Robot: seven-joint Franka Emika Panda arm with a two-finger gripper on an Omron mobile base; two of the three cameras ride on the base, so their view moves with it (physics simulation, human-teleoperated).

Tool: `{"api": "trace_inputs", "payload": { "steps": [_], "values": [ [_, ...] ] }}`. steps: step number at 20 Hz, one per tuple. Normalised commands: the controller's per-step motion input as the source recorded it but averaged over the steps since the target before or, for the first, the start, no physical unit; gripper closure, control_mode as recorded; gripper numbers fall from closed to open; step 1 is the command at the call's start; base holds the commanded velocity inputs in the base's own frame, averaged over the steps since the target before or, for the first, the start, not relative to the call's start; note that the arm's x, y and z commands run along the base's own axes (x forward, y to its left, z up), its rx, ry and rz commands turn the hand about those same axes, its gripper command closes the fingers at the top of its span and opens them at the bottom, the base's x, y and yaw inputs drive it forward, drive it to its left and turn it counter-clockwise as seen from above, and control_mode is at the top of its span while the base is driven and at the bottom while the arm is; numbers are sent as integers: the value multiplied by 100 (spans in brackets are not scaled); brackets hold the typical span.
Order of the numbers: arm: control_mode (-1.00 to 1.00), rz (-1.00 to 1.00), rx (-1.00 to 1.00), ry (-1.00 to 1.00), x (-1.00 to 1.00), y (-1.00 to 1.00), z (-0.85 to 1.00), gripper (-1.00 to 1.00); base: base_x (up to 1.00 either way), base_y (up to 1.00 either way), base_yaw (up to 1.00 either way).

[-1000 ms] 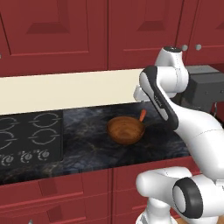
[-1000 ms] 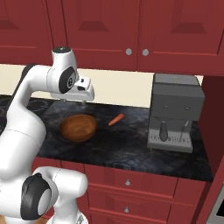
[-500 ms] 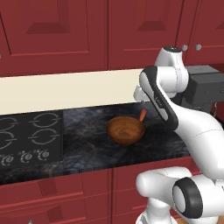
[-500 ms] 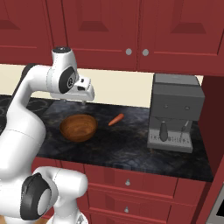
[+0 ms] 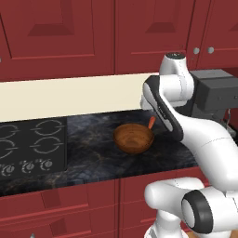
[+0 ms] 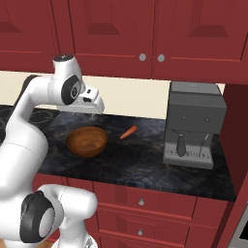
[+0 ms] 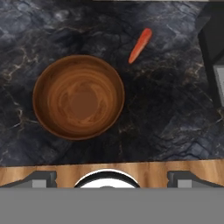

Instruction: Place the two vegetables and bowl onto the tray for setting up a vegetable dip station.

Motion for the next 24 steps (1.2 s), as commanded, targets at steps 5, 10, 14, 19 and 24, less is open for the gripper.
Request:
{"api": "trace_inputs", "payload": {
  "steps": [5, 10, 14, 19, 24],
  "values": [
    [-100, -12, -1, 0, 1, 0, -24, -100, 0, 0, 0],
    [-100, -4, 2, 0, -2, -11, -28, -100, 0, 0, 0],
    [-100, 0, 4, 0, 0, -16, -28, -100, 0, 0, 0],
    [-100, -2, 0, 0, 0, -10, -30, -100, 0, 0, 0],
    [-100, -8, 2, 0, 0, -3, -33, -100, 0, 0, 0]
  ]
}}
